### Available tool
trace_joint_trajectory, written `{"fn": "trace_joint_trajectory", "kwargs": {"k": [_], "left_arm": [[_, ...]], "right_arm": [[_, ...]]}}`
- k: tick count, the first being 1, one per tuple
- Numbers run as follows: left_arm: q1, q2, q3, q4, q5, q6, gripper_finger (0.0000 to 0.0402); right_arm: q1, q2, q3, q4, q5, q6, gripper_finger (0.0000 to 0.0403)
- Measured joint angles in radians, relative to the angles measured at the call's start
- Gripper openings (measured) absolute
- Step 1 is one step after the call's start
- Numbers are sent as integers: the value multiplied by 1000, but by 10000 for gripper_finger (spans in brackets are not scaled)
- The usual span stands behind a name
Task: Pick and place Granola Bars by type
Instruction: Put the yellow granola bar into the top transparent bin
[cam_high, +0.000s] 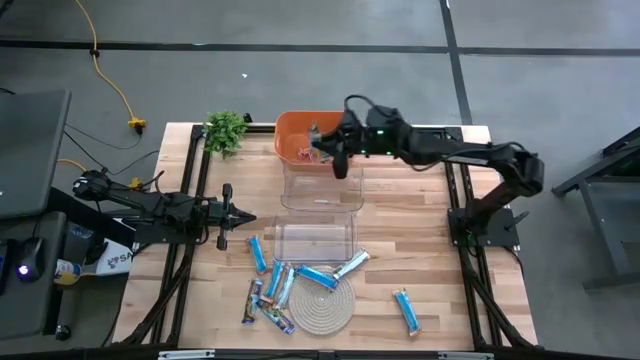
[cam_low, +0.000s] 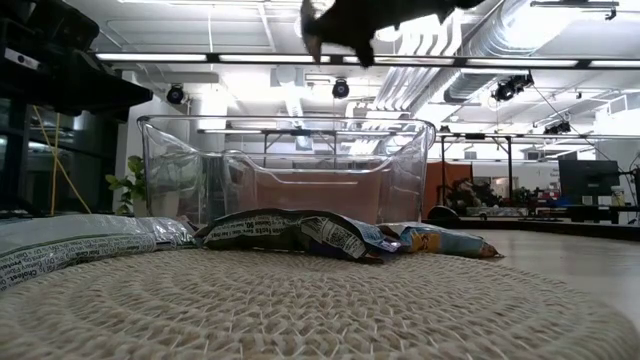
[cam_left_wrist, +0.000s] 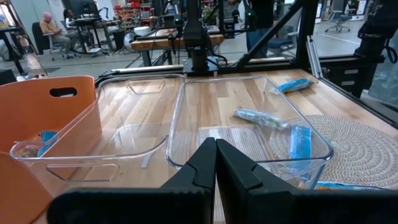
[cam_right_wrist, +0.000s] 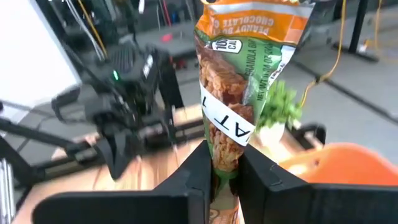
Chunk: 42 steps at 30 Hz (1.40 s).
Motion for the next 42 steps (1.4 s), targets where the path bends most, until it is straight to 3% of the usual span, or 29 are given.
{"fn": "trace_joint_trajectory", "kwargs": {"k": [7,17,30,42], "left_arm": [[0,0,0,0,0,0,7],[0,0,0,0,0,0,7],[0,0,0,1,0,0,7],[0,0,0,0,0,0,7]], "right_arm": [[-33,121,0,-55,-83,27,40],[-39,154,14,-374,-129,-40,42],[-37,185,253,-777,-51,-230,40],[11,480,523,-1118,-53,-358,44]]}}
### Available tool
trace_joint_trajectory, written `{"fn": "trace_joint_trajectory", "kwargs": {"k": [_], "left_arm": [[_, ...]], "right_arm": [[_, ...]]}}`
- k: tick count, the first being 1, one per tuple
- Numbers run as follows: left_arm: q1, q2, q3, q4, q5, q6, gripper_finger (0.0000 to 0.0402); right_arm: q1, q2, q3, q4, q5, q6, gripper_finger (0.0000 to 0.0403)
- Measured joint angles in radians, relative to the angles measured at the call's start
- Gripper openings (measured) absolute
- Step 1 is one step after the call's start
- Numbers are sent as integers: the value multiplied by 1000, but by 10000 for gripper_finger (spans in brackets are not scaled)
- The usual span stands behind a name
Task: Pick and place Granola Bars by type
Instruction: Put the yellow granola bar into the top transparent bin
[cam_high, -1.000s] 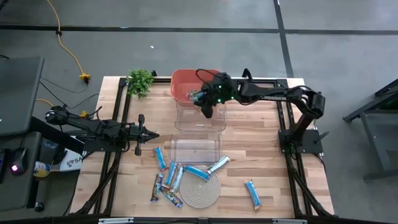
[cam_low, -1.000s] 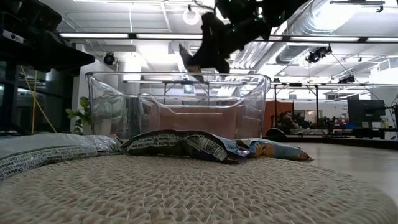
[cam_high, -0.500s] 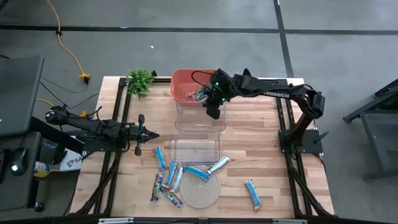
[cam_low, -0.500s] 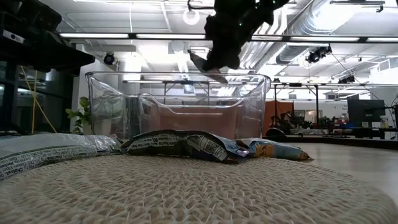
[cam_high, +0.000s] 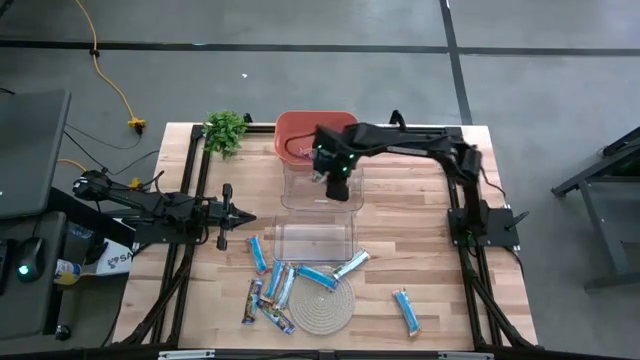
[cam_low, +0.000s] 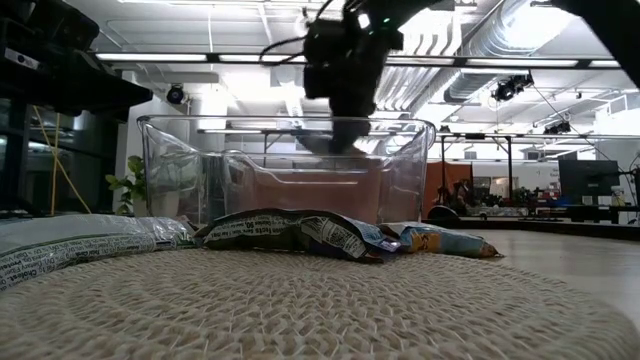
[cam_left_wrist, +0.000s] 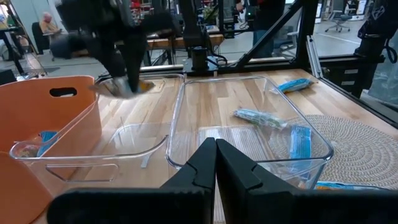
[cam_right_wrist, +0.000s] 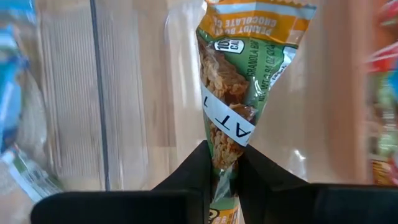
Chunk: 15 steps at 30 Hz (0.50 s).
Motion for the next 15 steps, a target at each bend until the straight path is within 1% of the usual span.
{"fn": "trace_joint_trajectory", "kwargs": {"k": [8,11,15], "left_arm": [[0,0,0,0,0,0,7],[0,0,0,0,0,0,7],[0,0,0,0,0,0,7]], "right_arm": [[33,173,133,-183,35,-47,45],[38,203,143,-211,67,-49,48],[40,208,143,-209,87,-49,44]]}}
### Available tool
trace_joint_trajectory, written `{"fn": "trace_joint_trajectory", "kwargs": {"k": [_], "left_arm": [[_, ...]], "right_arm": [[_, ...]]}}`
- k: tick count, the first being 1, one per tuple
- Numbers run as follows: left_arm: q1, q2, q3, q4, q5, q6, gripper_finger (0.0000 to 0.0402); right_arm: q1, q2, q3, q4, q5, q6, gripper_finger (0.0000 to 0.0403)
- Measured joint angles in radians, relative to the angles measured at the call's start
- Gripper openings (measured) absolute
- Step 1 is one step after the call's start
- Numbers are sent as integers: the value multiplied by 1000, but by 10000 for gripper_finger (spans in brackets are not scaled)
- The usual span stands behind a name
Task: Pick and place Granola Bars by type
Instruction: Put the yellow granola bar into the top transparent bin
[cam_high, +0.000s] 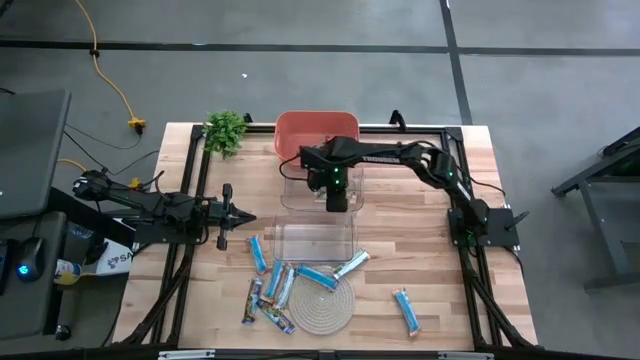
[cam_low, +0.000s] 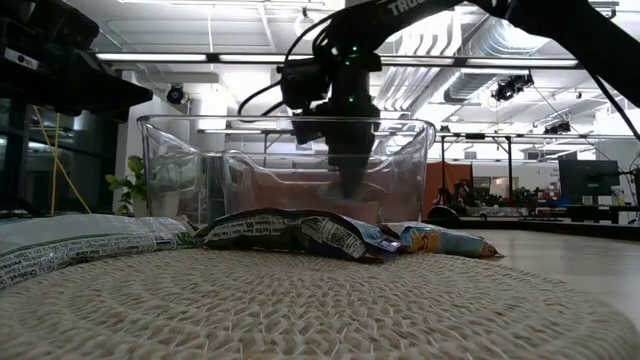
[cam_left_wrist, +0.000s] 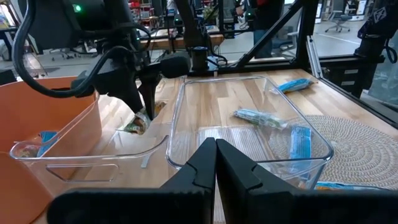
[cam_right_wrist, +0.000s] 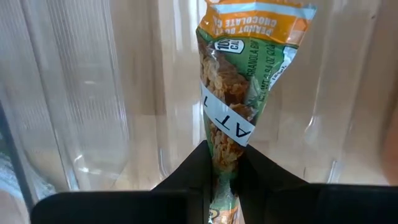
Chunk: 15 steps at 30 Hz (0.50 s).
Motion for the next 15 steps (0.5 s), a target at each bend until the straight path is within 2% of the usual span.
{"fn": "trace_joint_trajectory", "kwargs": {"k": [8,15], "left_arm": [[0,0,0,0,0,0,7],[0,0,0,0,0,0,7]], "right_arm": [[1,0,0,-13,30,6,48],[3,0,0,-9,32,22,94]]}}
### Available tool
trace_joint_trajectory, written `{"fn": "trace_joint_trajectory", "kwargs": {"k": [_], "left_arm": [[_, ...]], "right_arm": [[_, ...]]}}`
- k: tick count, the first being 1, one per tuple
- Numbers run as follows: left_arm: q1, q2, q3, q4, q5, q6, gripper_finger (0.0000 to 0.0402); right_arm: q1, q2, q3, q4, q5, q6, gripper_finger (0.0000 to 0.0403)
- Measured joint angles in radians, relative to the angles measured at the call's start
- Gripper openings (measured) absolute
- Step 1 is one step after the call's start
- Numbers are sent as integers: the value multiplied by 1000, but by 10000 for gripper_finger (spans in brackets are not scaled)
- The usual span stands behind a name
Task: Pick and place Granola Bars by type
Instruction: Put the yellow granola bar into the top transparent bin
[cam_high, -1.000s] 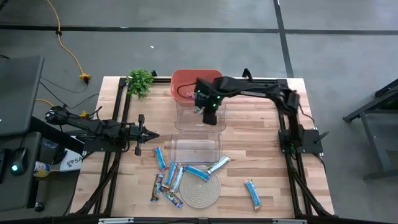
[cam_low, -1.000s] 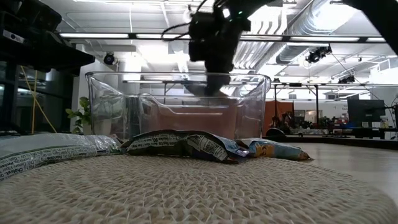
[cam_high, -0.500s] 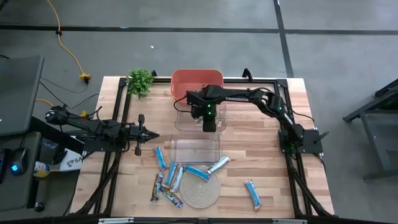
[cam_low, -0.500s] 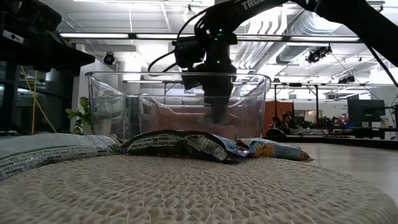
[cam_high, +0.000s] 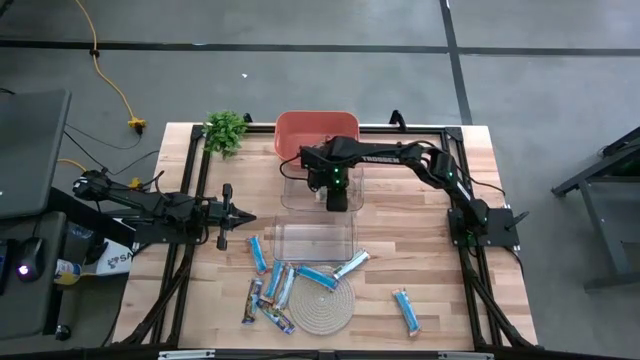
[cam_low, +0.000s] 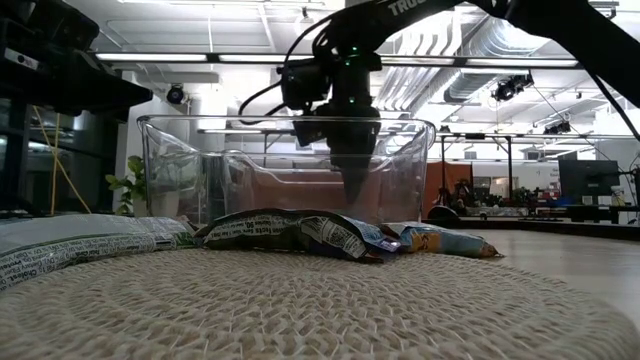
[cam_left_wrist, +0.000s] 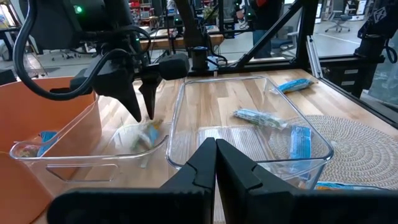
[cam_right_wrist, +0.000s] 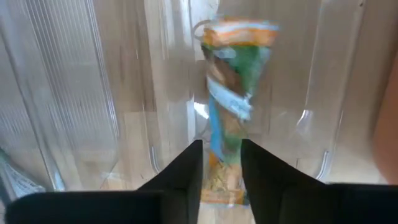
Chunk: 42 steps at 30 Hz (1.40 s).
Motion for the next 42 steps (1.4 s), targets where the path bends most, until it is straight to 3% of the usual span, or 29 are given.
{"fn": "trace_joint_trajectory", "kwargs": {"k": [11,17,21,26,33,42], "left_arm": [[0,0,0,0,0,0,7],[0,0,0,0,0,0,7],[0,0,0,0,0,0,7],[0,0,0,0,0,0,7],[0,0,0,0,0,0,7],[0,0,0,0,0,0,7]], "right_arm": [[2,0,61,1,18,18,156],[2,0,261,-6,90,24,157],[8,0,422,-15,149,114,159],[25,-142,299,128,234,311,161],[70,-293,157,129,360,640,161],[200,-482,-130,87,373,959,161]]}}
